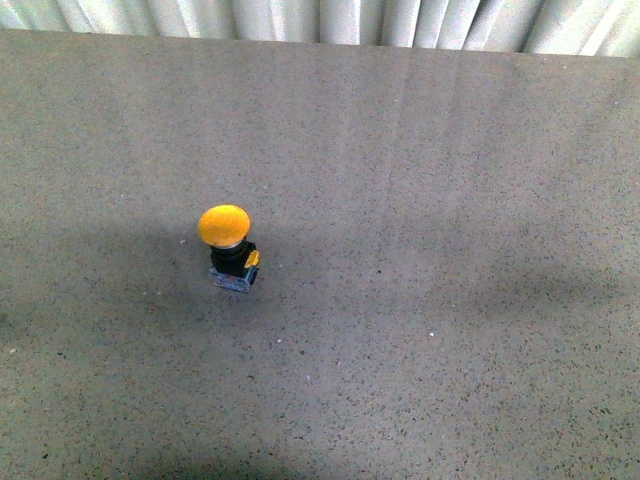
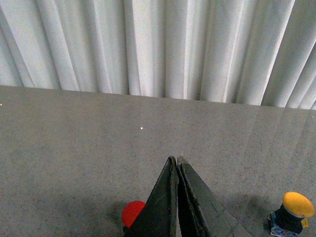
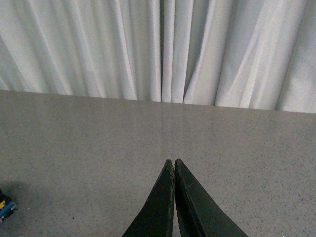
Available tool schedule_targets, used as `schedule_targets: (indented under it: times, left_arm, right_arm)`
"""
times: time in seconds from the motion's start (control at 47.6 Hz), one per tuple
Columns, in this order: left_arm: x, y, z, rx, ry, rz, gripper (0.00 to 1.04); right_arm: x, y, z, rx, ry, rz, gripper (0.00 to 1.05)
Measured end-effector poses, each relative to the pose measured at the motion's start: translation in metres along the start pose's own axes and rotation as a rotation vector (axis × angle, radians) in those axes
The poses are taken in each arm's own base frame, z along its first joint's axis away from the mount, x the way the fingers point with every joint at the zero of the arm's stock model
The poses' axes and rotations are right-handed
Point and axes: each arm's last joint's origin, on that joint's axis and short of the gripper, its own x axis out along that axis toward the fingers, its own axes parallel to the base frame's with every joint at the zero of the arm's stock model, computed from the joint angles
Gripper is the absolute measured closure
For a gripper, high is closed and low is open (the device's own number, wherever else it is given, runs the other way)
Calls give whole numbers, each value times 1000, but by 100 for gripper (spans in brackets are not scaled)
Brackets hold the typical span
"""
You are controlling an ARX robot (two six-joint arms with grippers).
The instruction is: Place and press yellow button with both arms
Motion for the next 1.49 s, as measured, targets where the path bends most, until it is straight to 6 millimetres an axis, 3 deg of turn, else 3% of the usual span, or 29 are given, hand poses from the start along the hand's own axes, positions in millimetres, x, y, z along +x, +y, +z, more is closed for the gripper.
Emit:
schedule_targets:
  times: [1.049, 1.238, 1.385, 1.49]
  left_arm:
    - [0, 0, 0, 0, 0, -1, 103]
    - [0, 0, 0, 0, 0, 0, 61]
    - [0, 0, 0, 0, 0, -1, 41]
    - [0, 0, 0, 0, 0, 0, 18]
  right_arm:
    - [-29, 0, -2, -2, 3, -2, 102]
    - [-29, 0, -2, -2, 2, -2, 60]
    - [-29, 0, -2, -2, 2, -2, 40]
    - [-29, 0, -2, -2, 2, -2, 18]
